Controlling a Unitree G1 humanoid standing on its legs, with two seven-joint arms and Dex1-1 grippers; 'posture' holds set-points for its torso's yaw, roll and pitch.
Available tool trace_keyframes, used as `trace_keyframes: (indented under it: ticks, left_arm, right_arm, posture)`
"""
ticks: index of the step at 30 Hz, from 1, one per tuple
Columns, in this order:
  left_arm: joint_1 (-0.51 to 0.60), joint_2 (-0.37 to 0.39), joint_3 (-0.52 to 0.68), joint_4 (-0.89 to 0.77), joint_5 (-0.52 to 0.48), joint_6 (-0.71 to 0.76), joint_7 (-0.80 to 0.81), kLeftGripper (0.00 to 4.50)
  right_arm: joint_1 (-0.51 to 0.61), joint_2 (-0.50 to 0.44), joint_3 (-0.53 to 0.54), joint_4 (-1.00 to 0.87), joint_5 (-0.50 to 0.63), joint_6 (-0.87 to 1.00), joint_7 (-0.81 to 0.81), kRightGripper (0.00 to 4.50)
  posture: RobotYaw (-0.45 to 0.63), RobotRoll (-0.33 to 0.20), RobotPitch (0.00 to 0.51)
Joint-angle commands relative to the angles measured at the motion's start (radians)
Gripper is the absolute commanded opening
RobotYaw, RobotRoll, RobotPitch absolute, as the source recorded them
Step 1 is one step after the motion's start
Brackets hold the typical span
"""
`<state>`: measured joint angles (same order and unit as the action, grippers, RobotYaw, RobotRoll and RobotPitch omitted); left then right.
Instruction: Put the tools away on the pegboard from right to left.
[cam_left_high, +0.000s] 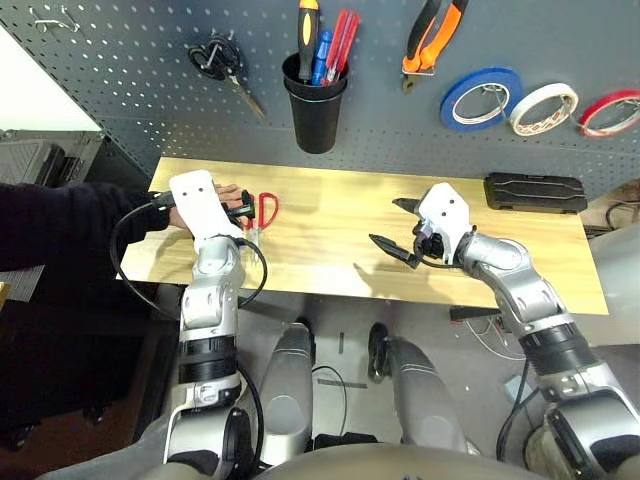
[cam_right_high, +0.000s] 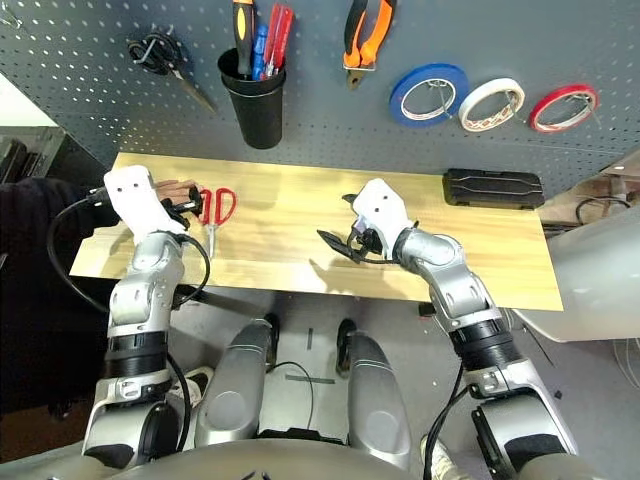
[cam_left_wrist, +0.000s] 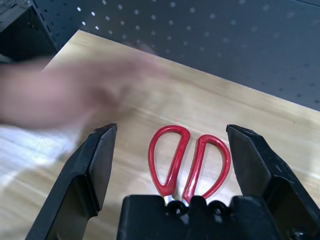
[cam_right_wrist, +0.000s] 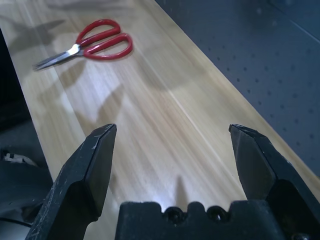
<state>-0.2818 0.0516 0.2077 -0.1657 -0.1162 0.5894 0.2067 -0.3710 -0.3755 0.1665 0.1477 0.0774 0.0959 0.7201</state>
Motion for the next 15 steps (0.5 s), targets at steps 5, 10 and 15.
trace_keyframes:
  ticks: [5, 10, 15]
  left_arm:
    - [0.058, -0.028, -0.029, -0.051, 0.014, 0.072, 0.002, 4.48]
    - [0.021, -0.006, -0.017, 0.093, 0.034, 0.017, 0.001, 4.48]
    - [-0.088, 0.051, 0.005, 0.36, 0.052, -0.09, -0.001, 4.48]
  right_arm:
    - [0.018, 0.001, 0.01, 0.022, -0.003, -0.022, 0.017, 4.5]
    - [0.019, 0.008, 0.013, 0.013, -0.005, -0.017, 0.014, 4.5]
    - [0.023, 0.009, 0.016, -0.005, -0.006, -0.007, 0.012, 4.5]
  posture:
    - [0.31, 0.0, 0.297]
    - [0.3, 0.0, 0.293]
    - [0.29, 0.0, 0.297]
